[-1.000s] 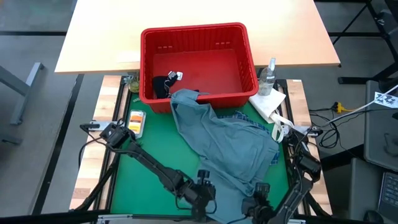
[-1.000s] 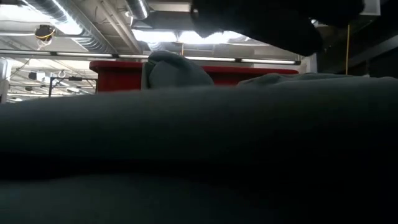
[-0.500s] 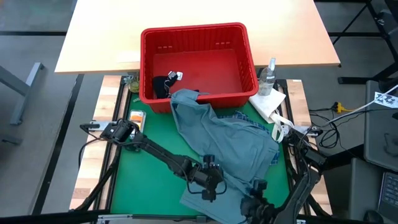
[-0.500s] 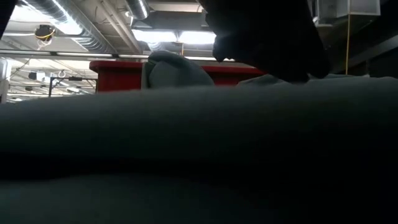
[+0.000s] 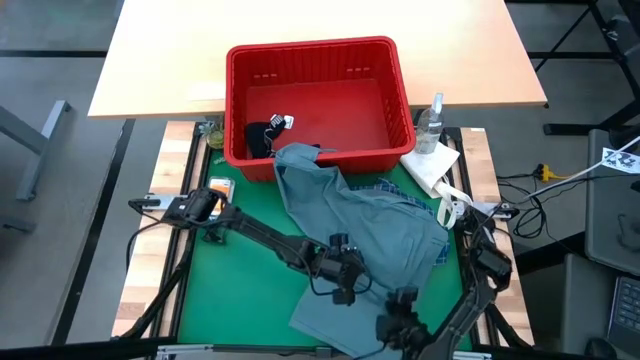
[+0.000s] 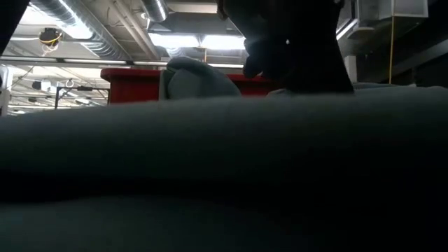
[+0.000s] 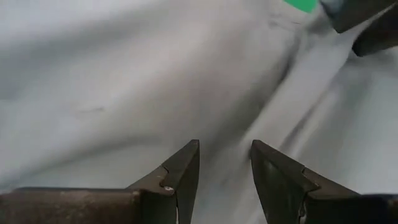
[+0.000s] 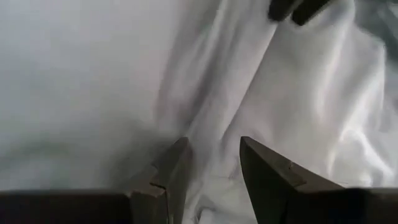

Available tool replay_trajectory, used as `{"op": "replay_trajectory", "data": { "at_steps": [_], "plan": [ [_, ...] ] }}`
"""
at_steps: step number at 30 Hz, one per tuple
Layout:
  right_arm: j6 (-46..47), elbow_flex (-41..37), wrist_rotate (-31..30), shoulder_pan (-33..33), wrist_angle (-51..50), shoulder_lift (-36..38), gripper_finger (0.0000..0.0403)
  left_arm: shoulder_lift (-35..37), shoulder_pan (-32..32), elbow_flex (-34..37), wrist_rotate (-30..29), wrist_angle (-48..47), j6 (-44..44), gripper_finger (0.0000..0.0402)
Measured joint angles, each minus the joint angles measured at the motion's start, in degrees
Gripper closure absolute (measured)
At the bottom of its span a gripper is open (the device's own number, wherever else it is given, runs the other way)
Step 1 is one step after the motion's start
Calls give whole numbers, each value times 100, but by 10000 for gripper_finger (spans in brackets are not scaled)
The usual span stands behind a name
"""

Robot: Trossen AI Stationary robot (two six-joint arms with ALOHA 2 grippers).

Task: Fold Laundry from Bin
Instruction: Fold the blue pants on top of the blue shirt

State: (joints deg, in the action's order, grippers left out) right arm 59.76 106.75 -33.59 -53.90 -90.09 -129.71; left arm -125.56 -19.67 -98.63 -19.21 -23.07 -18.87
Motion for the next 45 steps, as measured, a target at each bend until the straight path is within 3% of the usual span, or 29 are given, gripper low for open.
{"op": "replay_trajectory", "data": {
  "at_steps": [5,11,29,40,43,45],
  "plan": [
    [-26,-299,330,155,112,-50,260,0,99,0,-173,-9,221,263],
    [302,-734,1195,268,-12,-50,260,43,19,0,-29,-72,812,263],
    [248,-727,1672,219,9,6,260,55,-914,-2,73,-1271,730,263],
    [154,61,1377,-71,15,127,260,50,-1346,-2,88,-1298,226,263],
    [156,243,999,-190,225,131,260,50,-1480,-2,147,-1298,118,263],
    [158,259,417,-282,603,134,260,48,-1555,-2,233,-1298,63,263]
  ]
}}
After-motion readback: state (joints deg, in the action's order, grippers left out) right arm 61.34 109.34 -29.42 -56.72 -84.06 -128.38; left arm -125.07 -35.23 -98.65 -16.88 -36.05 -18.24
